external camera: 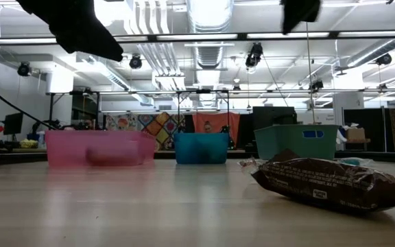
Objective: Sort candy
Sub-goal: Put the orange gummy candy into the green bin
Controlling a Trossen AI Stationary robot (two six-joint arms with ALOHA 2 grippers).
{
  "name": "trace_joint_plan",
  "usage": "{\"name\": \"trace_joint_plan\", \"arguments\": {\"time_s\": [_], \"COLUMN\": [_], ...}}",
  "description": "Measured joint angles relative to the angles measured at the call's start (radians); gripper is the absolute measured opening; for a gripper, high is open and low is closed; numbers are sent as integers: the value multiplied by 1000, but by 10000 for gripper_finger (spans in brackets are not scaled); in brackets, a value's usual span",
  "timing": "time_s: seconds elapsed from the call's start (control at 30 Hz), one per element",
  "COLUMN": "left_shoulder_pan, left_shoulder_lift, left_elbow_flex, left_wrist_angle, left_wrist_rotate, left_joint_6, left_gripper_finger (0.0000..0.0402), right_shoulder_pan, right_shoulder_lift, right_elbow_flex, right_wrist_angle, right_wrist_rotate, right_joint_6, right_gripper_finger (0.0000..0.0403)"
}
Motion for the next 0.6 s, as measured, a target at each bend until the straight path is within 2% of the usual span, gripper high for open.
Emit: {"name": "trace_joint_plan", "arguments": {"time_s": [0.17, 0.37, 0.43, 0.6], "left_shoulder_pan": [0, 0, 0, 0], "left_shoulder_lift": [0, 0, 0, 0], "left_elbow_flex": [0, 0, 0, 0], "left_wrist_angle": [8, 35, 42, 42], "left_wrist_rotate": [0, 0, 0, 0], "left_joint_6": [25, 76, 90, 108], "left_gripper_finger": [113, 113, 113, 113], "right_shoulder_pan": [101, 140, 151, 223], "right_shoulder_lift": [-40, -94, -108, -125], "right_elbow_flex": [-143, -303, -348, -468], "right_wrist_angle": [0, 1, 1, 2], "right_wrist_rotate": [-9, -104, -113, -111], "right_joint_6": [240, 440, 391, 8], "right_gripper_finger": [68, 84, 93, 115]}}
